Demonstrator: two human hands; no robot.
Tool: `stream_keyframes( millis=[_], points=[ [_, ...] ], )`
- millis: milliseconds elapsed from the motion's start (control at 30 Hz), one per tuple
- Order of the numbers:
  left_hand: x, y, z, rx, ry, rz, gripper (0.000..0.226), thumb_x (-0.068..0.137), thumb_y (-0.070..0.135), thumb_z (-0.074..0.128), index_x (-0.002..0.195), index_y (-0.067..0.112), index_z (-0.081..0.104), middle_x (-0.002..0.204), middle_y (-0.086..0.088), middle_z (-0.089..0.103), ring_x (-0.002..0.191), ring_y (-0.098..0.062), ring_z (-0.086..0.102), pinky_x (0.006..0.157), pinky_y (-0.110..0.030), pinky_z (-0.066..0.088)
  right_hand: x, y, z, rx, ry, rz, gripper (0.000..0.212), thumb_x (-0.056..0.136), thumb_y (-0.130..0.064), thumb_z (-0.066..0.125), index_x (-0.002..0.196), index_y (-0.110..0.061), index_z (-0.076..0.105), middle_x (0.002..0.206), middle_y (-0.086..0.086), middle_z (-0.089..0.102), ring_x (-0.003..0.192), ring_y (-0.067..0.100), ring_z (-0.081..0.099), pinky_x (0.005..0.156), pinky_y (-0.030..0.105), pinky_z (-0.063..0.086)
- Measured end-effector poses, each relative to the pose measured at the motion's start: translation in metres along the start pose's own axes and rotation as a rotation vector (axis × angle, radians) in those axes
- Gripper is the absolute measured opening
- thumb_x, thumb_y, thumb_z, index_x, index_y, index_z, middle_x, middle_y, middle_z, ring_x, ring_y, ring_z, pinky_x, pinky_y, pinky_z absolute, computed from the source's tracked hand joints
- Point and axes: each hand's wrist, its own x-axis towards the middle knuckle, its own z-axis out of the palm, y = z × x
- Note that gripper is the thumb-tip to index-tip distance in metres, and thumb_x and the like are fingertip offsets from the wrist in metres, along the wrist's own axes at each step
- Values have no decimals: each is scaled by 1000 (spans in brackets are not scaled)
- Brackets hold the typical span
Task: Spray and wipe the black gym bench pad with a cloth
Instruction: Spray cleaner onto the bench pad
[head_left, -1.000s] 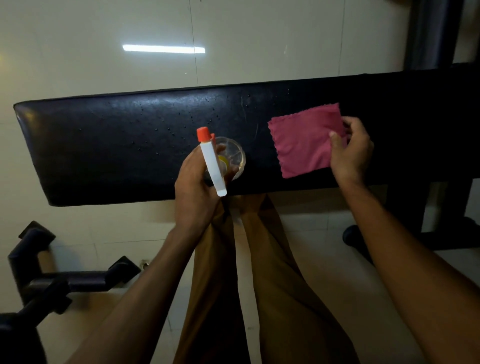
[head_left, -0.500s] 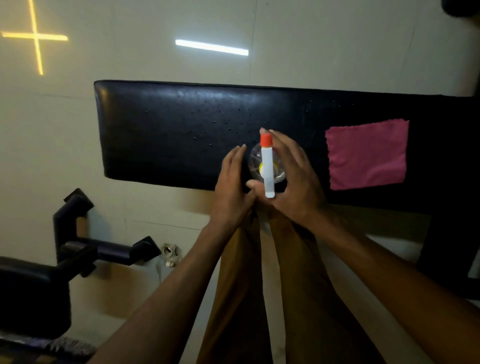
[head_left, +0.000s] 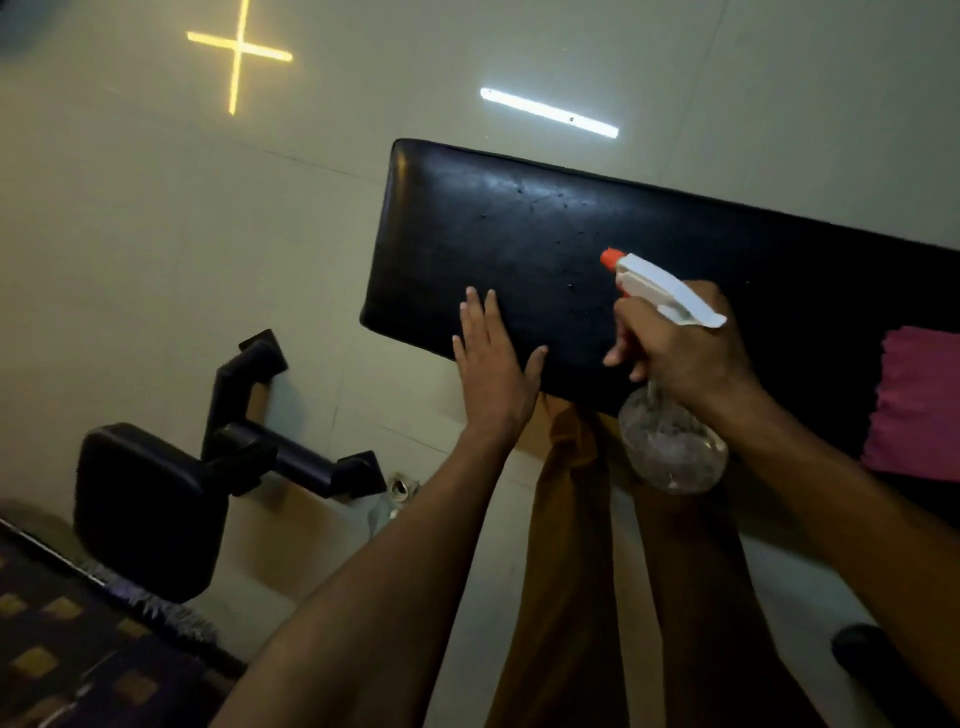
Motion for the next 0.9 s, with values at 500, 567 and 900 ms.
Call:
stream_keyframes(
  millis=[500, 567, 900],
  points=[
    [1, -50, -7, 32, 40, 69, 103, 87, 52, 71, 161, 12, 10, 170, -9, -1, 157, -24, -1, 128, -42, 6, -30, 18, 37, -113, -33, 159, 16, 90, -6, 64, 74, -7, 67, 65, 13, 67, 60, 22, 67, 56, 31, 48],
    [-1, -57, -9, 39, 39, 54, 105, 86, 52, 72, 161, 12, 9, 170, -9, -1, 157, -24, 0, 128, -42, 8, -37, 23, 36, -103, -68, 166, 14, 92, -6, 65, 78, -7, 71, 67, 10, 70, 62, 20, 69, 54, 30, 48],
    [-4, -61, -13, 84, -16, 80, 103, 89, 52, 68, 162, 13, 6, 170, -9, -5, 157, -27, -5, 126, -40, 5, -66, 41, 29, -112, -127, 133, 22, 89, -12, 71, 69, -2, 69, 63, 15, 66, 50, 17, 60, 48, 26, 46]
  ],
)
